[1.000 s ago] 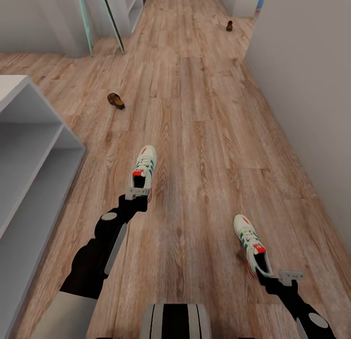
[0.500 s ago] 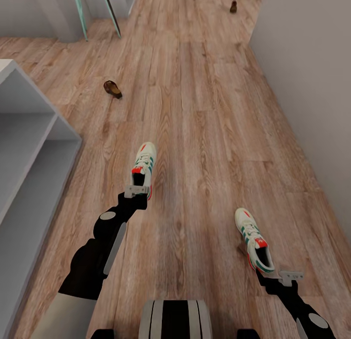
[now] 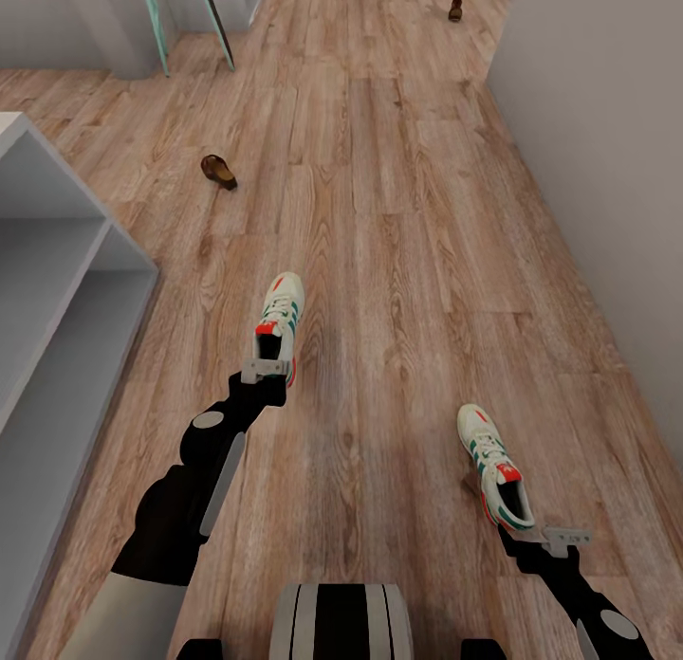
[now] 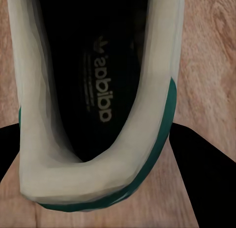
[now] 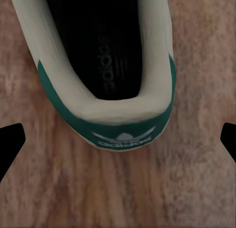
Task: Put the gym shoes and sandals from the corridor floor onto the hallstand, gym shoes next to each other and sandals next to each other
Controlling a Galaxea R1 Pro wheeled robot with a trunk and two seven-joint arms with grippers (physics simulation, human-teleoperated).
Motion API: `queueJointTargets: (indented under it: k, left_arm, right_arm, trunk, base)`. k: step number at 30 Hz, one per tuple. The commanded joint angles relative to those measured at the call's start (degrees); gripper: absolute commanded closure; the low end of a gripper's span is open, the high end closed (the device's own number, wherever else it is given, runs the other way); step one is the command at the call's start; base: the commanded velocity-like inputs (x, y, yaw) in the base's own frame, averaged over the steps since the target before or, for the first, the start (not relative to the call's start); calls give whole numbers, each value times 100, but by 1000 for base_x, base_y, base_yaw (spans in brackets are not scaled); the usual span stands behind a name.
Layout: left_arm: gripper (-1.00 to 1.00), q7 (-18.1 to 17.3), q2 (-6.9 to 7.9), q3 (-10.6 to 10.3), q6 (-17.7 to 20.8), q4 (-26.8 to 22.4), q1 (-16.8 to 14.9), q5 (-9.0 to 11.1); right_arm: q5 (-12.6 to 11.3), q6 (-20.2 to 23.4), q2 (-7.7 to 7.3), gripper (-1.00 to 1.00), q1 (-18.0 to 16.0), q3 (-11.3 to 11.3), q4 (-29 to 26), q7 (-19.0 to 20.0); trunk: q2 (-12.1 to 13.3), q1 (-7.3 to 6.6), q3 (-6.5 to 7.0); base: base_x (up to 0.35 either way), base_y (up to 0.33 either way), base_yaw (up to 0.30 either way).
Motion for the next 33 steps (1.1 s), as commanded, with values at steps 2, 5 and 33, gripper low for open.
queueJointTargets:
  k: [2, 5, 33]
  left_arm:
    - [100, 7, 0, -3, 29, -6, -1, 5]
    - [100, 7, 0, -3, 30, -7, -2, 5]
    - [100, 1, 12, 3, 25, 2, -8, -14]
  right_arm:
    - [60, -29, 4, -100, -5, -33, 3, 36]
    - [60, -30, 4, -100, -5, -33, 3, 36]
    - [60, -30, 4, -100, -5, -33, 12, 36]
  trunk:
    - [-1, 0, -3]
    - [-1, 0, -3]
    - [-1, 0, -3]
  base:
    - [45, 0, 0]
    - [15, 0, 0]
    - [46, 0, 0]
